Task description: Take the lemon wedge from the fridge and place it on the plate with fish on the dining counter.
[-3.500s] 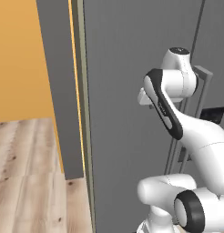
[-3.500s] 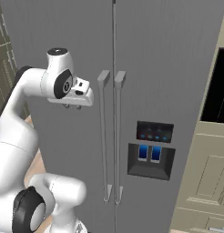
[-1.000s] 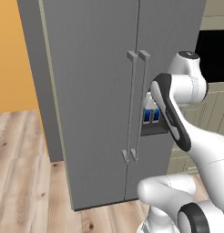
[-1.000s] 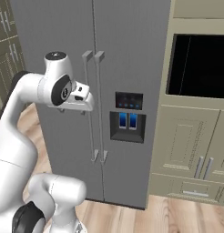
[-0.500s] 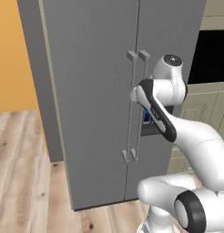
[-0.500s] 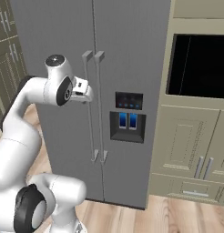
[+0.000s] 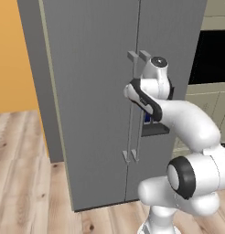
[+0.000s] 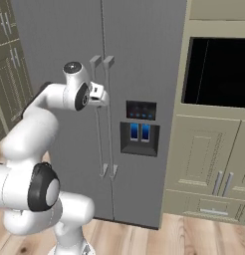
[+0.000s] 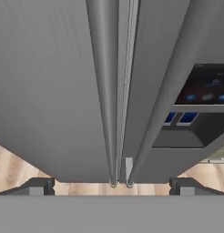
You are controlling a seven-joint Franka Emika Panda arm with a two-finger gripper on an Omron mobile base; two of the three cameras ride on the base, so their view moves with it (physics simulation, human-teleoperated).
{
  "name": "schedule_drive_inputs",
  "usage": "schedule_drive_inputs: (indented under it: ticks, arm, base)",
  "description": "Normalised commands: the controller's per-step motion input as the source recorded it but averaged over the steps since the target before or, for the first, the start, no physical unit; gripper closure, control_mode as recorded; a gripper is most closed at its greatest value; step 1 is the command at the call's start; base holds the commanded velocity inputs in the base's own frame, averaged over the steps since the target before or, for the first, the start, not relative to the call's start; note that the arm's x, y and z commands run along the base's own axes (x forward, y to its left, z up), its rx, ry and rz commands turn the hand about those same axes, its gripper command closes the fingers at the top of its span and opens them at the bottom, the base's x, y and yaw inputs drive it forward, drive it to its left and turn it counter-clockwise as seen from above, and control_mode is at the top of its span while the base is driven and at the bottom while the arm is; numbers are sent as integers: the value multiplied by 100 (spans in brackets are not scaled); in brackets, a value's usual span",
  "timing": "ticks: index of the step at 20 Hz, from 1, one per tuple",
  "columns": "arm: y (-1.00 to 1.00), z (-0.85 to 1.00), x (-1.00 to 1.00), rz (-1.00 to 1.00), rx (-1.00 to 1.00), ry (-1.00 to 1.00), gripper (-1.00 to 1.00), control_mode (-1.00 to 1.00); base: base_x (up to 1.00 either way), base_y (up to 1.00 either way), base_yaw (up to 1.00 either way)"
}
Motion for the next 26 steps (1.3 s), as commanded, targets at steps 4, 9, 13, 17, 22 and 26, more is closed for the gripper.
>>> schedule_drive_inputs:
  ticks: [4,9,13,17,22,26]
  arm:
    - [1,-31,47,0,0,0,-100,-100]
    - [0,-42,23,0,4,-6,-100,-100]
    - [0,-37,4,1,6,-12,-100,-100]
    - [0,-28,10,0,4,-14,-100,-100]
    - [0,-13,38,0,0,-5,-100,-100]
    - [0,-6,53,0,0,0,-100,-100]
  base:
    - [0,0,0]
    - [0,0,0]
    - [0,0,0]
    - [0,0,0]
    - [0,0,0]
    - [0,0,0]
